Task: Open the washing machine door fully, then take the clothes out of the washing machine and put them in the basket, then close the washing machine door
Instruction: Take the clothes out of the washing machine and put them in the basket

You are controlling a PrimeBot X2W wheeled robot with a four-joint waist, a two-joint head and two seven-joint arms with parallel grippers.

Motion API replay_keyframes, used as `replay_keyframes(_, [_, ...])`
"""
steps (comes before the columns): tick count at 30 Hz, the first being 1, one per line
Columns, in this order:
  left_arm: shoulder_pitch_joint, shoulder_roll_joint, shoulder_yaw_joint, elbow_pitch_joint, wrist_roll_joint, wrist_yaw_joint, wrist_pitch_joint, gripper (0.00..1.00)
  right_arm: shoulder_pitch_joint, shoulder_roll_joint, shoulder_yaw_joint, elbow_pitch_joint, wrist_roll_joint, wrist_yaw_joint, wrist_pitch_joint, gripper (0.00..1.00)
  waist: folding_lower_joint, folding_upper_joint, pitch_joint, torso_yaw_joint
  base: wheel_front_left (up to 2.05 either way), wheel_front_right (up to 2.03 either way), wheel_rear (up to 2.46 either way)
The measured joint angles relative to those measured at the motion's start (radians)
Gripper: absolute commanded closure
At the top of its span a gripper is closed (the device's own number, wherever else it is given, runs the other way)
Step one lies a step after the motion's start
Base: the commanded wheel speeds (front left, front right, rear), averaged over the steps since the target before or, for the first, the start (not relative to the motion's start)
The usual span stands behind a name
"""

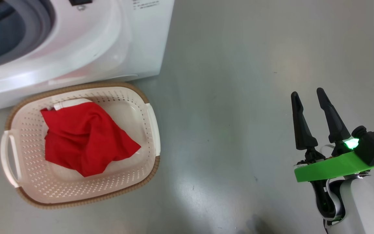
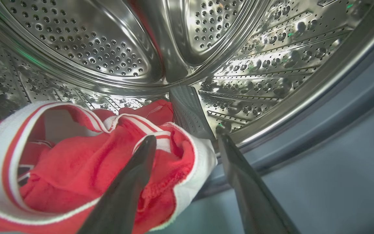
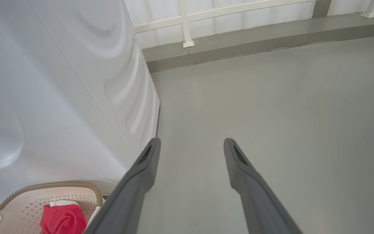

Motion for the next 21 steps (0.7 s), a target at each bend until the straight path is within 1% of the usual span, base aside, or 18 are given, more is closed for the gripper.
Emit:
replay_keyframes(11, [-0.053,0.041,-0.003,0.085,-0.005,0.000,0.000,0.00,-0.001,0.000,0.025,-0.014,0.000,0.000,0.000,0.00,0.0000,0.0000,0.032,-0.027,0.00,0.00,0.00])
replay_keyframes(20, [-0.064,0.052,-0.042,0.111,-0.033,0.000,0.000,0.00,-0.004,0.000,0.032,-0.022,0.000,0.000,0.000,0.00,0.0000,0.0000,0.041,-0.045,0.00,0.00,0.00])
replay_keyframes(21, [-0.064,0.053,-0.046,0.111,-0.035,0.000,0.000,0.18,-0.004,0.000,0.032,-0.023,0.000,0.000,0.000,0.00,0.0000,0.0000,0.041,-0.044,0.00,0.00,0.00])
